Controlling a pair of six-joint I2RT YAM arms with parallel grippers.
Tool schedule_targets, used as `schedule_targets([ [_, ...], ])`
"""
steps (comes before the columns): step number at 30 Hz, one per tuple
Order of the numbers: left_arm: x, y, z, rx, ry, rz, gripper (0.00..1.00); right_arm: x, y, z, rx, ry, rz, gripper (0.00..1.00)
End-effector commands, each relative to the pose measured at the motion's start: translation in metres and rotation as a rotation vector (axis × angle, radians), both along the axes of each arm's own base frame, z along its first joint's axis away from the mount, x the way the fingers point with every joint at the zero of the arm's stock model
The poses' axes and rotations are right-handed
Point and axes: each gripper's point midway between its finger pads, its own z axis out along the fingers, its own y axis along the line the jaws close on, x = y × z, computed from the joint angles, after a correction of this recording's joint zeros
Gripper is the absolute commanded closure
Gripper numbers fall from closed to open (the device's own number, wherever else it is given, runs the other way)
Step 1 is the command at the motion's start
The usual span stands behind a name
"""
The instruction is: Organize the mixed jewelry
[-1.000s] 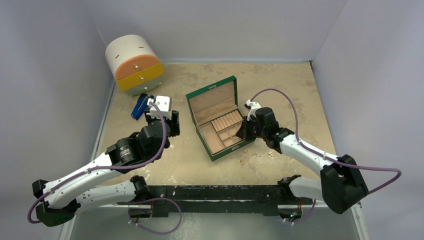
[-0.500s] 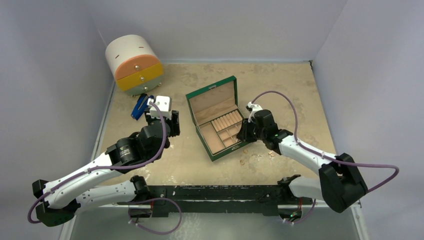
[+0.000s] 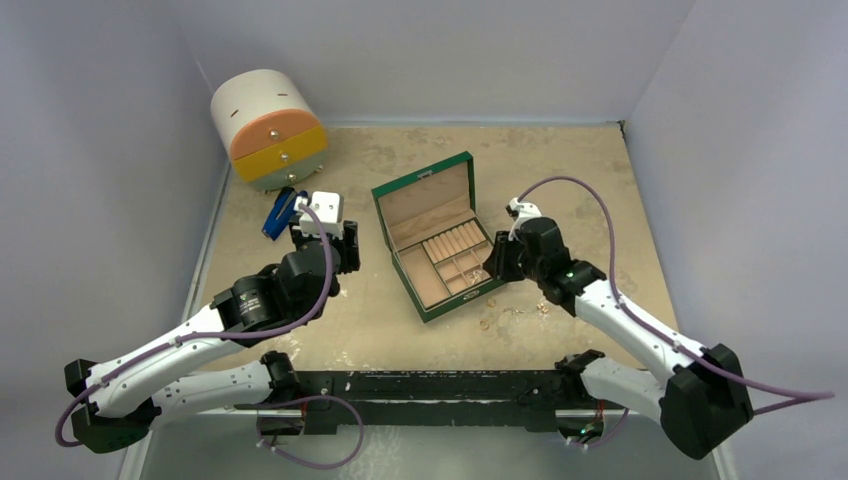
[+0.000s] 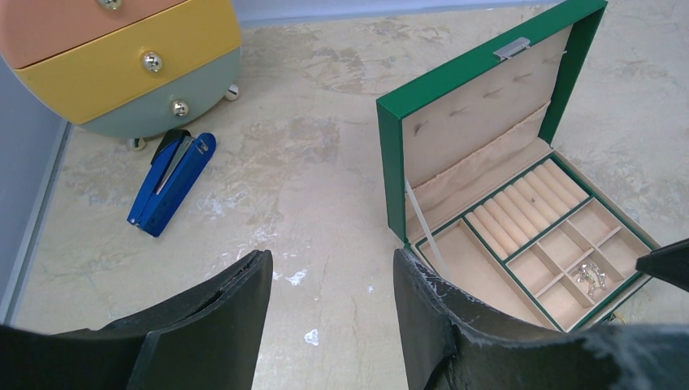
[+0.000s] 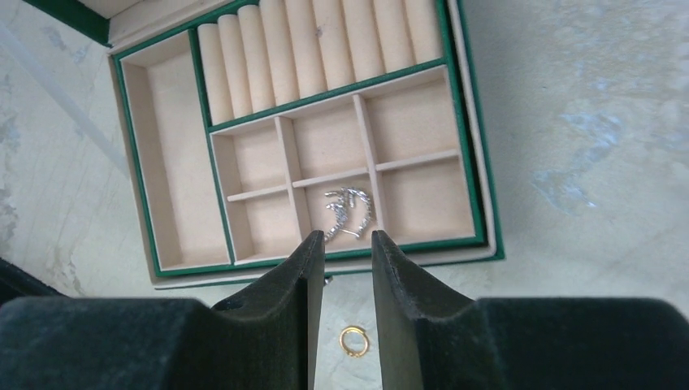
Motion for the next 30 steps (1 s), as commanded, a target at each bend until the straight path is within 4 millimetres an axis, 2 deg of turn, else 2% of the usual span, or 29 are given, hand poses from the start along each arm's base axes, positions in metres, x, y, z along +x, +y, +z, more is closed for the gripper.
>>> schedule_targets([
  [1, 0.001, 0.001, 0.006, -0.03, -0.015, 0.005, 0.44, -0.003, -0.022, 0.021, -0.059, -0.008, -0.095, 0.69],
  [9, 0.002, -0.001, 0.004, -0.022, -0.01, 0.003, 0.44, -0.033, -0.058, 0.027, -0.126, 0.104, -0.265, 0.69],
  [15, 0.002, -0.002, 0.003, -0.018, -0.007, 0.001, 0.44, -0.059, -0.077, 0.004, -0.144, 0.242, -0.42, 0.7],
  [22, 0.002, -0.003, 0.003, -0.019, -0.006, 0.0, 0.44, -0.058, -0.076, -0.022, -0.128, 0.284, -0.48, 0.71],
  [30, 0.002, -0.003, 0.002, -0.019, -0.005, 0.001, 0.44, -0.058, -0.082, -0.052, -0.189, 0.336, -0.527, 0.71],
])
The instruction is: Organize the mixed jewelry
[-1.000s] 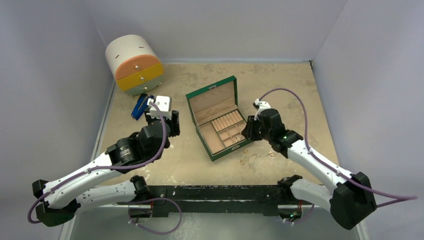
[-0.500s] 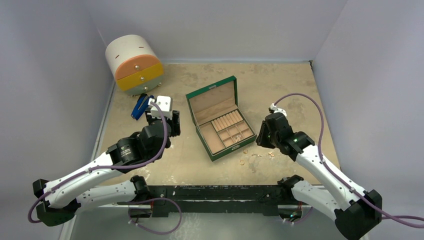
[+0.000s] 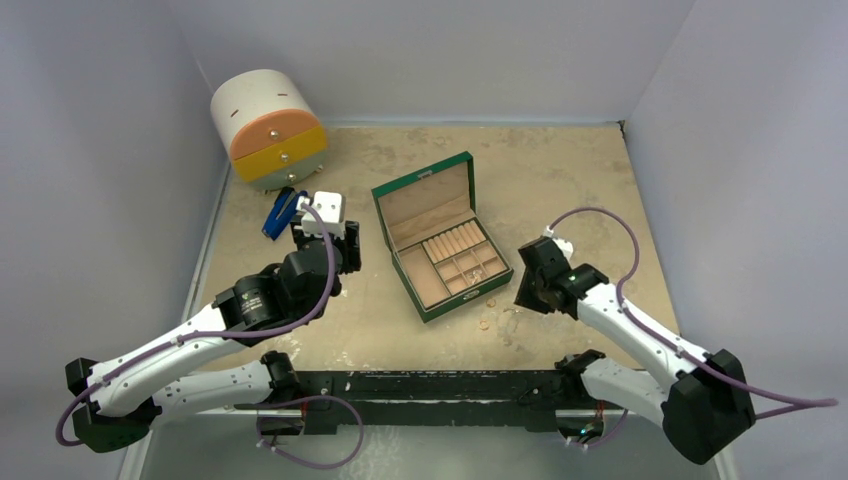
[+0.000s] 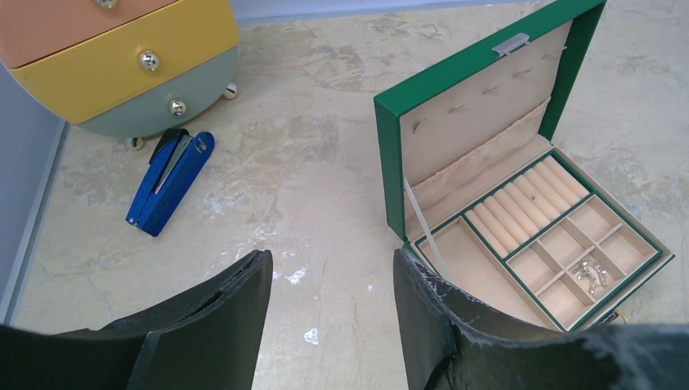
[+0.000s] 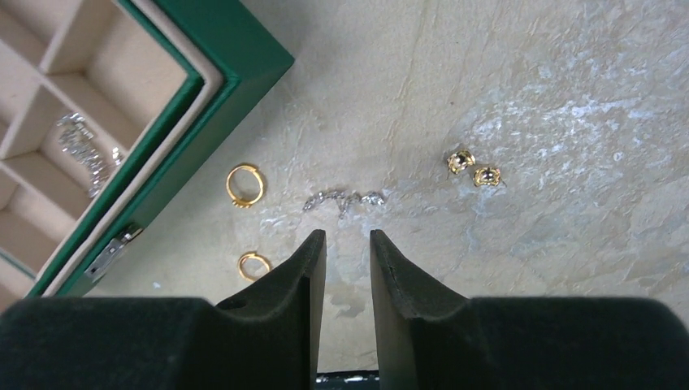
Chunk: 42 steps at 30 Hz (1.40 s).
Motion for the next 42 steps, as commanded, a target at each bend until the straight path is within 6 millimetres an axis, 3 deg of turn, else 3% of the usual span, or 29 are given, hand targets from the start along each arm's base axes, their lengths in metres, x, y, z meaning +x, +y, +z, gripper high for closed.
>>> schedule_targets([
  [1, 0.002, -0.001, 0.004, -0.024, -0.009, 0.004, 0.44, 0.01, -0.003, -0.009, -0.027, -0.022, -0.059, 0.71],
  [19, 0.002, -0.002, 0.002, -0.015, -0.006, 0.005, 0.44, 0.007, -0.011, -0.036, -0.08, 0.046, -0.134, 0.74],
  [33, 0.003, -0.002, 0.002, -0.016, -0.007, 0.007, 0.44, 0.006, -0.014, -0.039, -0.091, 0.049, -0.146, 0.88],
  [38, 0.002, -0.001, 0.002, -0.018, -0.007, 0.007, 0.44, 0.007, -0.014, -0.039, -0.095, 0.049, -0.15, 1.0],
  [42, 0.002, -0.001, 0.003, -0.018, -0.008, 0.007, 0.44, 0.007, -0.013, -0.037, -0.088, 0.042, -0.145, 1.0],
])
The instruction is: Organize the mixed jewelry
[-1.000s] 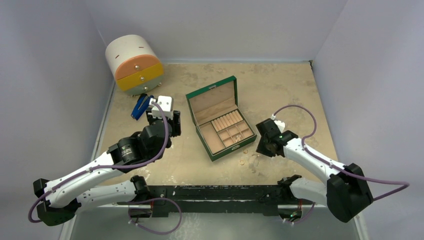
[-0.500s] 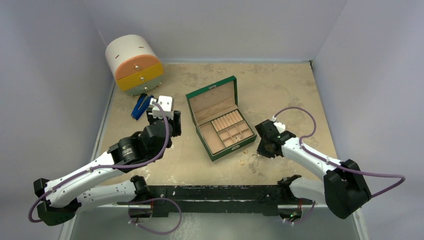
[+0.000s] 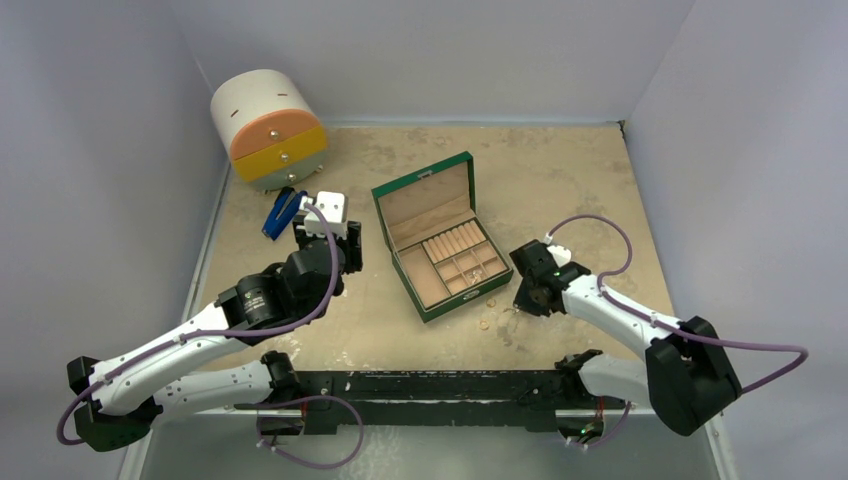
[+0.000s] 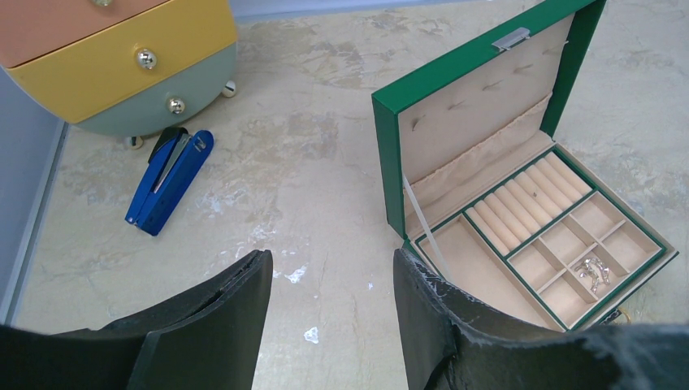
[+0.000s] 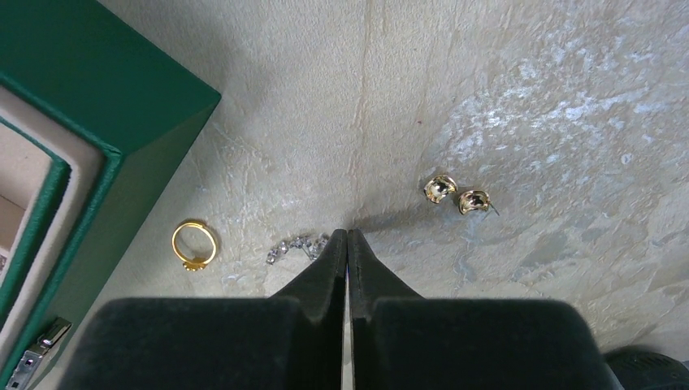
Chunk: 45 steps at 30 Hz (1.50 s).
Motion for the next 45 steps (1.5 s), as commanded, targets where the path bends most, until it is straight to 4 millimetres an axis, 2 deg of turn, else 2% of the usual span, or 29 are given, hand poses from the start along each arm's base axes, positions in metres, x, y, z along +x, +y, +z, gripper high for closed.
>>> schedule_targets([
  [1, 0.001, 0.001, 0.005, -0.026, -0.015, 0.01, 0.44, 0.005, -0.003, 0.005, -0.013, -0.037, -0.02, 1.0],
  [10, 0.001, 0.002, 0.005, -0.027, -0.015, 0.011, 0.44, 0.017, 0.003, 0.033, 0.025, -0.151, 0.05, 1.0],
  [21, 0.002, 0.001, 0.005, -0.025, -0.014, 0.011, 0.44, 0.04, 0.022, 0.099, 0.106, -0.346, 0.185, 1.0],
  [27, 0.002, 0.001, 0.006, -0.027, -0.014, 0.009, 0.44, 0.058, 0.025, 0.117, 0.079, -0.389, 0.19, 1.0],
  [35, 0.001, 0.001, 0.006, -0.027, -0.015, 0.01, 0.44, 0.086, 0.037, 0.12, 0.06, -0.408, 0.195, 1.0],
  [45, 0.001, 0.003, 0.007, -0.028, -0.018, 0.011, 0.44, 0.103, 0.05, 0.102, 0.063, -0.372, 0.215, 1.0],
])
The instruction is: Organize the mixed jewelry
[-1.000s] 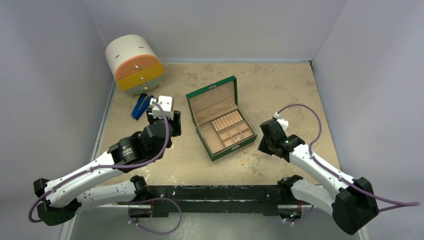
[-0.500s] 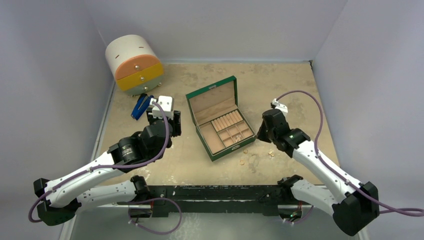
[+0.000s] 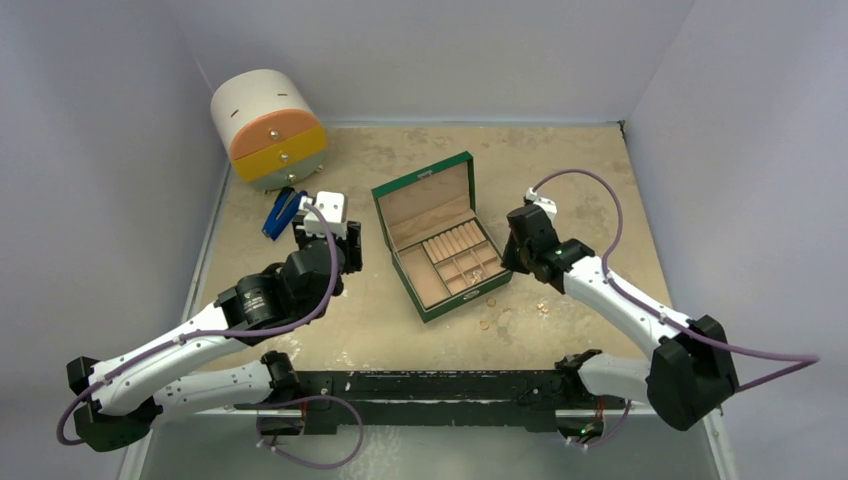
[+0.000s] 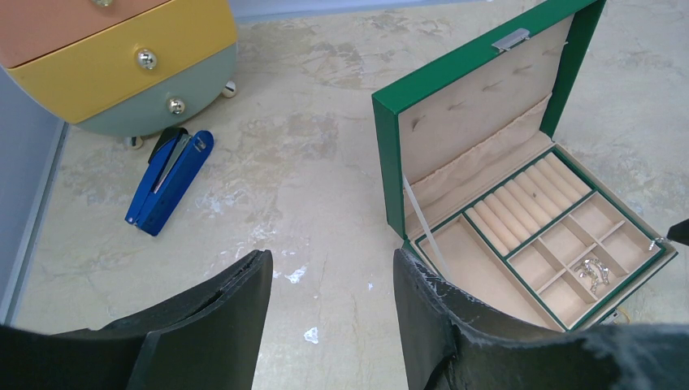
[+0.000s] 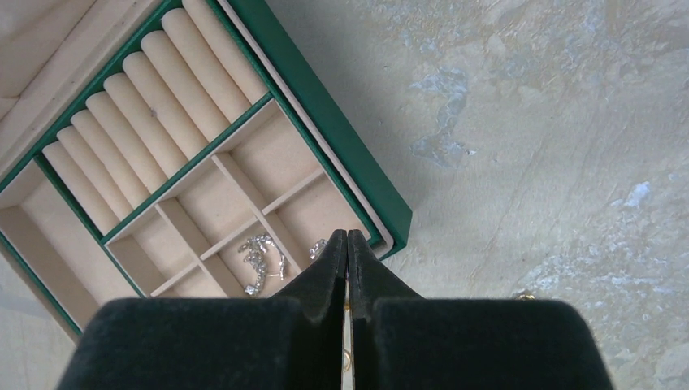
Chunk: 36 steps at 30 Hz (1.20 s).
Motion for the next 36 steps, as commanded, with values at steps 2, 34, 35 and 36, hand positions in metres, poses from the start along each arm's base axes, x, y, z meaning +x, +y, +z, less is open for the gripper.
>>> schedule_targets([
  [2, 0.001, 0.002, 0.007, -0.025, -0.017, 0.012, 0.44, 0.023, 0.014, 0.017, 0.024, -0.066, 0.013, 1.0],
  [34, 0.003, 0.001, 0.003, -0.009, -0.012, 0.016, 0.44, 0.012, 0.016, 0.005, 0.052, -0.033, 0.028, 0.82],
  [35, 0.003, 0.002, 0.003, -0.007, -0.012, 0.018, 0.44, 0.01, 0.014, 0.007, 0.051, -0.039, 0.025, 0.81],
  [36, 0.003, 0.002, 0.003, -0.008, -0.012, 0.018, 0.44, 0.008, 0.012, 0.008, 0.049, -0.042, 0.021, 0.81],
])
